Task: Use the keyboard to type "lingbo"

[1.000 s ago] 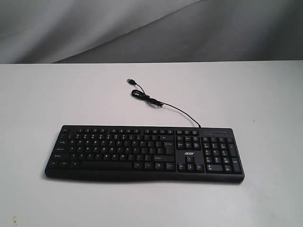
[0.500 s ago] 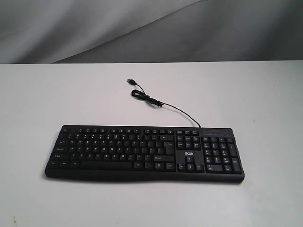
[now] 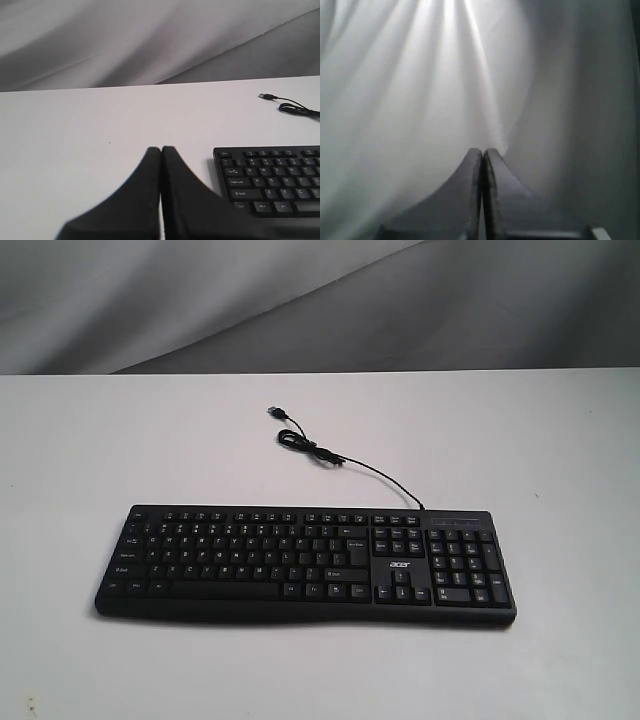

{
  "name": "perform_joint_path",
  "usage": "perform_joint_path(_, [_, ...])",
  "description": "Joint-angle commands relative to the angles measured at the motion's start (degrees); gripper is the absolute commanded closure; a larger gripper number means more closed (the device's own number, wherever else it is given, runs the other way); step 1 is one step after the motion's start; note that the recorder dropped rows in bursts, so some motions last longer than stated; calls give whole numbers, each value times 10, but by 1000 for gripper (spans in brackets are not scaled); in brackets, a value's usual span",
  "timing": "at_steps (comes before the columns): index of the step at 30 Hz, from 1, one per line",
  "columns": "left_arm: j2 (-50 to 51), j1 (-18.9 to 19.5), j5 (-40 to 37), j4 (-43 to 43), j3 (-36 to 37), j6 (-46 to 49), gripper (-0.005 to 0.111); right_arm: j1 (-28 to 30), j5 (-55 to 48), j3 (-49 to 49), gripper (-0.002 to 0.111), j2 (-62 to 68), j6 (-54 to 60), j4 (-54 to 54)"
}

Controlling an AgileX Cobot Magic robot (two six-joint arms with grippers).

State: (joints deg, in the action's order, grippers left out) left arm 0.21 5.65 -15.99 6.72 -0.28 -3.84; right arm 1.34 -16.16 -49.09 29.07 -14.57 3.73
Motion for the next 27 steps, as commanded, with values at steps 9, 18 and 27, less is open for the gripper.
perform_joint_path(9, [-2,1,7,0,3,-1,106,-3,-279,-210,108,360,513,-321])
perform_joint_path(18, [-2,1,7,0,3,-1,106,-40,-273,-210,108,617,607,-368])
perform_joint_path(27, [-2,1,7,0,3,-1,106,-202,-233,-210,108,719,774,-390])
